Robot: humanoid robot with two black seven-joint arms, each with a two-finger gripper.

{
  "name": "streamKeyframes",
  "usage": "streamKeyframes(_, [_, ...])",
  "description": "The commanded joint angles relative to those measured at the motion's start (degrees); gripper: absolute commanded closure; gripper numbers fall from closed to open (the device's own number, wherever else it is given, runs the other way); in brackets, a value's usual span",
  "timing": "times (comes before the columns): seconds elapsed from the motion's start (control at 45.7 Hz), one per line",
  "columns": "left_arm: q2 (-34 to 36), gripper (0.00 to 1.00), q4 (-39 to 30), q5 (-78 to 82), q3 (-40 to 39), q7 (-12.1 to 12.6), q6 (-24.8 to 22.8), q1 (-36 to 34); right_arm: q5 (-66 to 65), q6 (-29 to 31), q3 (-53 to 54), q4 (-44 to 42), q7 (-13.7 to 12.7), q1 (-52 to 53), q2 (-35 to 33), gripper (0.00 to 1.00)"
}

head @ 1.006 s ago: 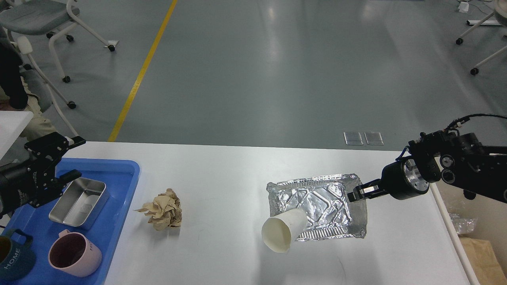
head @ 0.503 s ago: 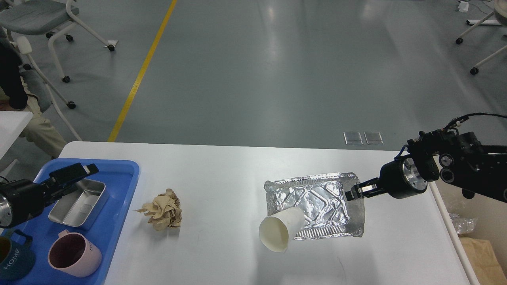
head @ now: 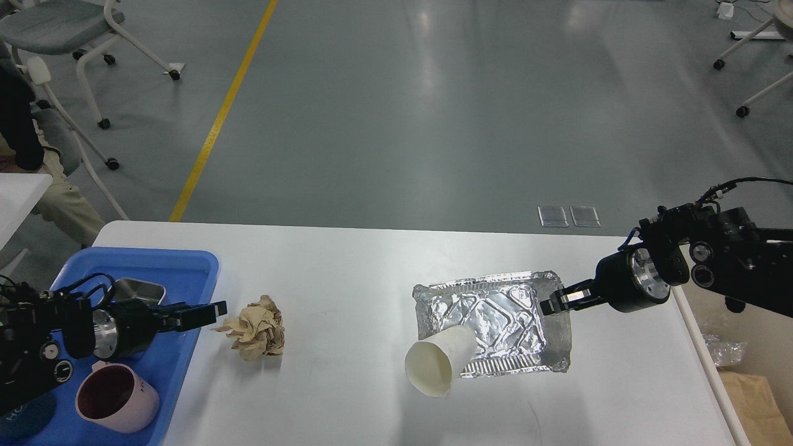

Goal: Tidy desktop
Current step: 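Retract the left gripper back over the blue tray, then reach the left gripper to the crumpled brown paper and grasp it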

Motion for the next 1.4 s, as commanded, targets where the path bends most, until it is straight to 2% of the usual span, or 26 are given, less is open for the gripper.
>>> streamKeyframes(0.0, [-4.09, 0.04, 2.48, 0.00, 2.56, -0.48, -0.02, -1.96, 0.00, 0.01, -0.05, 0.04, 0.00, 0.00, -0.18, 1.00])
streamKeyframes(0.219, [-8.49, 0.04, 6.87, 0.00, 9.06, -1.71, 0.15, -4.95, 0.00, 0.01, 0.04, 0.04, 0.00, 0.00, -0.53, 1.00])
streamKeyframes(0.394, [-10.16, 0.05, 9.95, 0.09, 10.38, -2.15, 0.24, -5.66, 0.00, 0.01, 0.04, 0.13, 0.00, 0.00, -1.32, 1.00])
streamKeyframes(0.503, [-11.30, 0.09, 11.44, 0.35, 11.61, -5.13, 0.41, -5.74, 0.00, -0.08, -0.05, 0.75, 0.00, 0.00, -1.59, 1.00])
streamKeyframes(0.722, [-12.18, 0.27, 13.99, 3.25, 12.41, -8.83, 0.50, -5.57, 0.00, -0.08, 0.13, 1.18, 0.00, 0.00, -1.85, 1.00])
streamKeyframes(0.941, [-12.18, 0.37, 14.70, 3.87, 12.41, -10.15, 0.50, -5.48, 0.00, -0.08, 0.30, 1.89, 0.00, 0.00, -2.82, 1.00])
streamKeyframes(1.028, [-12.53, 0.49, 15.40, 4.48, 12.50, -11.82, 0.50, -5.39, 0.00, -0.08, 0.56, 2.24, 0.00, 0.00, -3.25, 1.00])
streamKeyframes(1.094, [-12.97, 0.71, 16.02, 4.75, 12.50, -12.78, 0.42, -5.22, 0.00, -0.08, 0.65, 2.41, 0.00, 0.00, -3.78, 1.00])
streamKeyframes(1.137, [-13.15, 0.80, 16.54, 4.75, 12.58, -13.57, 0.24, -5.13, 0.00, -0.08, 0.56, 2.68, 0.00, 0.00, -3.96, 1.00])
streamKeyframes(1.269, [-13.50, 0.90, 17.25, 4.66, 14.60, -15.33, 0.33, -5.39, 0.00, -0.08, 0.56, 2.94, 0.00, 0.00, -4.57, 1.00])
streamKeyframes(1.378, [-13.50, 0.93, 17.51, 4.66, 14.78, -16.04, 0.33, -5.39, 0.00, -0.08, 0.56, 3.03, 0.00, 0.00, -4.66, 1.00])
